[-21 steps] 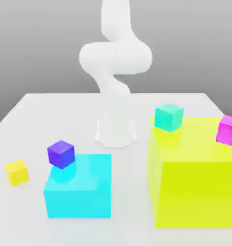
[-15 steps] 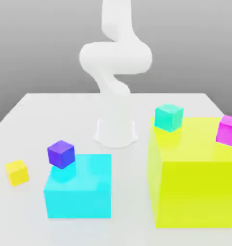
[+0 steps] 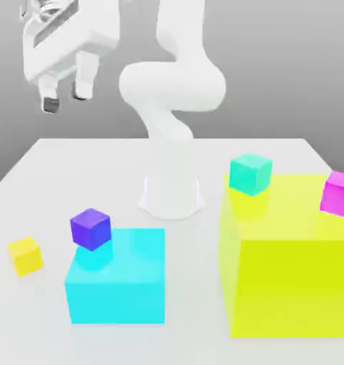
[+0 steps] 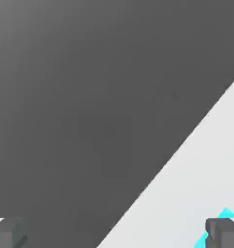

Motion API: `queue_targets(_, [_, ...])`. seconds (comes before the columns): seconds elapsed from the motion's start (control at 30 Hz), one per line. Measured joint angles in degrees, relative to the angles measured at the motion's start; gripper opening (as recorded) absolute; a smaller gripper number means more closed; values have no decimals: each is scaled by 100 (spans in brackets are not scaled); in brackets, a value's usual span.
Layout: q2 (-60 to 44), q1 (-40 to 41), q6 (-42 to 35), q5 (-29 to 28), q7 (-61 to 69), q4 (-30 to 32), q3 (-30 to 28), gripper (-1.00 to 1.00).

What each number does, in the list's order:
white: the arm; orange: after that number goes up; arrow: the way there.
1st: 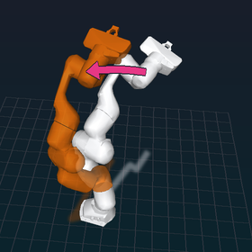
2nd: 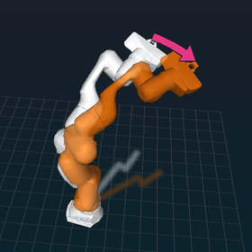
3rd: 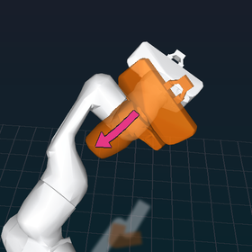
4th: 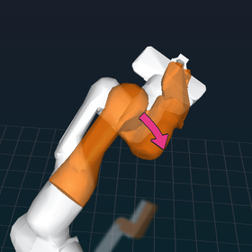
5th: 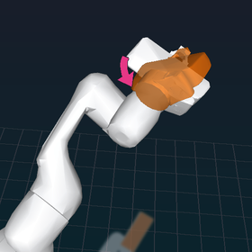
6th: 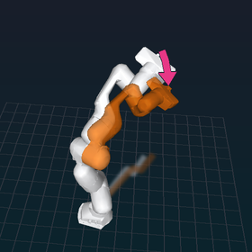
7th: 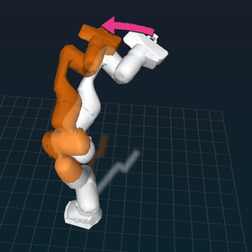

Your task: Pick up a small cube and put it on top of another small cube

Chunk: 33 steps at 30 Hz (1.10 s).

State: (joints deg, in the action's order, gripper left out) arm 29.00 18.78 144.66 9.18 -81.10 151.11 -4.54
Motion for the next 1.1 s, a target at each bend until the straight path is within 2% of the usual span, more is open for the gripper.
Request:
queue_targets(0.27, [-1413,1657,996,-449,-2819,713,159,0])
queue_targets(0.4, [-2685,2435,1552,-1023,-4492,626,-112,0])
queue_targets(0.5, [-3799,2429,1935,-1246,-5515,353,-485,0])
queue_targets(0.73, [-4379,2499,2295,-1124,-5590,240,-440,0])
queue_targets(1.0, [-4769,3004,2666,-647,-5238,169,181,0])
queue_targets(1.03, [-4794,3050,2692,-611,-5212,164,237,-100])
queue_targets(1.1, [-4794,3050,2695,-611,-5212,164,237,-100])
